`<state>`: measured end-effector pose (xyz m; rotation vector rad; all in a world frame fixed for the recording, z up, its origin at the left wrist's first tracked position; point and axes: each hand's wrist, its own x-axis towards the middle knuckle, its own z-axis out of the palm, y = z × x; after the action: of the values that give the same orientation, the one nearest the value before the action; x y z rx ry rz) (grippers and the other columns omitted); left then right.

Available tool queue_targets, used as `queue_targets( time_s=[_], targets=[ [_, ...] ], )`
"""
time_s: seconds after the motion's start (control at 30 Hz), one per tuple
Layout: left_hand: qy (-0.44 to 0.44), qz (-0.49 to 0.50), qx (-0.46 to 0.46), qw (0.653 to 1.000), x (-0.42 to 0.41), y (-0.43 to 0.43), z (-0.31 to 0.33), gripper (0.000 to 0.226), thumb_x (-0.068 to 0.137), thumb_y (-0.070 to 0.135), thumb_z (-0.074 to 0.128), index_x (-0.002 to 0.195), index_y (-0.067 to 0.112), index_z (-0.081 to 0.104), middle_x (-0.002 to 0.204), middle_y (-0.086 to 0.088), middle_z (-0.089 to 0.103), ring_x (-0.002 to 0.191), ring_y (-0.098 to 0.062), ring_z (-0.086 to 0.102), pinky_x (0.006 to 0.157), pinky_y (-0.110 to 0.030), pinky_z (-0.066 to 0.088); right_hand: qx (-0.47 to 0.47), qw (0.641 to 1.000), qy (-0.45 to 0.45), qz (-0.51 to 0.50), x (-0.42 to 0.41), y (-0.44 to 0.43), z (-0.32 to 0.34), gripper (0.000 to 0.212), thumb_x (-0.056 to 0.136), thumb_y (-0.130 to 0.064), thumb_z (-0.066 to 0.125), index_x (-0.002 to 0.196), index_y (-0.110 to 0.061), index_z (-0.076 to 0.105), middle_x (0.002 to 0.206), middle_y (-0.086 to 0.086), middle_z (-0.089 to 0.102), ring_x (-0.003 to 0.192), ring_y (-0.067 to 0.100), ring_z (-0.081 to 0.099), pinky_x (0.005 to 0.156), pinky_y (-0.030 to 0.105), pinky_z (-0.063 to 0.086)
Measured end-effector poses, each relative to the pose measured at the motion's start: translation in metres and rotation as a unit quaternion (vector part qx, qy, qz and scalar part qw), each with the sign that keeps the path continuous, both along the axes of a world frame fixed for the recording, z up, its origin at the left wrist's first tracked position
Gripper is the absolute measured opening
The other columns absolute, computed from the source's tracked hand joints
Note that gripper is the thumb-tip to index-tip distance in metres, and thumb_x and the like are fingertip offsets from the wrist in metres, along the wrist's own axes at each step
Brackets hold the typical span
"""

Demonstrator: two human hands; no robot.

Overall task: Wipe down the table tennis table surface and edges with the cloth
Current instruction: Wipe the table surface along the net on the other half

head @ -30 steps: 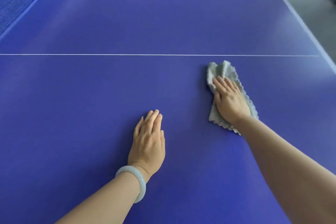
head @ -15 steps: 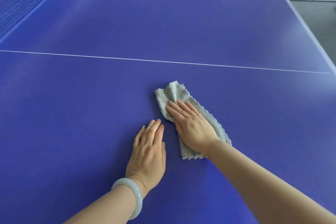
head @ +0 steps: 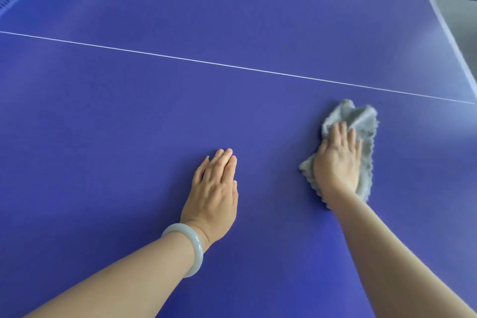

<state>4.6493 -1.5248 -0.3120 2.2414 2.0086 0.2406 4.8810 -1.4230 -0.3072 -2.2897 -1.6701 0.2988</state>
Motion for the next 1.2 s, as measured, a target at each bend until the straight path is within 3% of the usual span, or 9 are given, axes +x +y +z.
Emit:
queue_targets(
  time_s=[0.13, 0.23, 0.4, 0.53, 0.7, 0.83, 0.93, 1.03, 1.2],
  targets=[
    [-0.007, 0.005, 0.006, 1.000, 0.001, -0.001, 0.004, 0.051, 0.096, 0.021, 0.039, 0.144, 0.005, 0.043, 0.152, -0.007, 0.040, 0.143, -0.024, 0.035, 0.118, -0.044, 0.029, 0.009, 0.958, -0.008, 0.287, -0.100, -0.027, -0.008, 0.054, 0.105, -0.019, 0.028, 0.157, -0.014, 0.019, 0.165, 0.000, 0.013, 0.153, 0.018, 0.001, 0.124, 0.032, -0.005],
    [-0.007, 0.004, 0.008, 1.000, 0.000, 0.000, 0.004, 0.050, 0.097, 0.020, 0.041, 0.145, 0.006, 0.042, 0.153, -0.007, 0.038, 0.144, -0.024, 0.034, 0.119, -0.043, 0.027, 0.023, 0.928, -0.006, 0.371, -0.074, -0.019, -0.003, 0.049, 0.108, -0.025, 0.027, 0.157, -0.017, 0.022, 0.164, -0.002, 0.017, 0.153, 0.016, 0.006, 0.124, 0.028, -0.005],
    [-0.017, 0.003, 0.010, 1.000, 0.001, -0.003, 0.005, 0.047, 0.098, 0.015, 0.044, 0.144, 0.004, 0.043, 0.153, -0.009, 0.038, 0.144, -0.027, 0.033, 0.119, -0.045, 0.026, 0.023, 0.997, -0.007, 0.070, 0.080, -0.026, -0.004, 0.049, 0.107, -0.025, 0.031, 0.155, -0.015, 0.030, 0.163, 0.001, 0.023, 0.152, 0.018, 0.013, 0.124, 0.035, 0.007],
    [-0.024, 0.003, 0.019, 1.000, -0.001, -0.002, 0.003, 0.045, 0.098, 0.015, 0.044, 0.142, 0.004, 0.044, 0.153, -0.009, 0.038, 0.144, -0.028, 0.032, 0.118, -0.047, 0.026, -0.024, 0.993, 0.003, -0.118, 0.131, -0.075, 0.002, 0.052, 0.106, -0.025, 0.024, 0.157, -0.014, 0.020, 0.166, -0.001, 0.012, 0.153, 0.018, 0.003, 0.124, 0.037, 0.002],
    [-0.008, 0.001, 0.025, 1.000, 0.008, -0.005, 0.006, 0.045, 0.095, 0.008, 0.049, 0.139, -0.004, 0.047, 0.148, -0.018, 0.043, 0.140, -0.037, 0.038, 0.115, -0.053, 0.030, 0.006, 0.995, -0.005, 0.099, 0.068, -0.154, -0.003, 0.051, 0.107, -0.021, 0.030, 0.157, -0.018, 0.023, 0.164, -0.005, 0.015, 0.153, 0.013, 0.001, 0.124, 0.030, -0.002],
    [0.060, -0.005, -0.007, 0.998, 0.017, -0.006, 0.017, 0.048, 0.086, -0.009, 0.058, 0.133, -0.013, 0.049, 0.141, -0.029, 0.046, 0.133, -0.048, 0.042, 0.108, -0.060, 0.037, -0.006, 0.948, -0.004, 0.318, 0.104, -0.198, 0.004, 0.048, 0.107, -0.029, 0.032, 0.155, -0.023, 0.030, 0.162, -0.012, 0.022, 0.152, 0.008, 0.010, 0.124, 0.028, 0.005],
    [0.061, -0.058, 0.010, 0.996, 0.056, -0.008, 0.032, 0.052, 0.063, -0.024, 0.067, 0.113, -0.010, 0.063, 0.124, -0.029, 0.057, 0.113, -0.050, 0.057, 0.093, -0.061, 0.048, 0.013, 0.992, 0.004, 0.126, 0.162, -0.195, 0.008, 0.047, 0.106, -0.024, 0.038, 0.153, -0.024, 0.034, 0.160, -0.012, 0.025, 0.151, 0.007, 0.013, 0.124, 0.026, 0.005],
    [0.022, -0.155, 0.046, 0.987, 0.121, -0.013, 0.036, 0.048, 0.065, -0.014, 0.074, 0.112, -0.004, 0.066, 0.127, -0.024, 0.058, 0.115, -0.043, 0.060, 0.100, -0.055, 0.047, -0.009, 0.997, 0.011, -0.079, 0.189, -0.177, 0.011, 0.051, 0.105, -0.023, 0.033, 0.156, -0.023, 0.026, 0.164, -0.009, 0.016, 0.152, 0.008, 0.004, 0.124, 0.029, 0.001],
    [0.042, -0.200, -0.013, 0.979, 0.198, -0.003, 0.019, 0.058, 0.104, 0.031, 0.032, 0.155, 0.009, 0.017, 0.163, -0.014, 0.009, 0.152, -0.027, 0.008, 0.123, -0.045, 0.008, -0.026, 0.996, 0.012, -0.080, 0.196, -0.175, 0.009, 0.052, 0.106, -0.023, 0.029, 0.157, -0.023, 0.022, 0.164, -0.012, 0.011, 0.151, 0.003, -0.002, 0.123, 0.027, -0.004]
  ],
)
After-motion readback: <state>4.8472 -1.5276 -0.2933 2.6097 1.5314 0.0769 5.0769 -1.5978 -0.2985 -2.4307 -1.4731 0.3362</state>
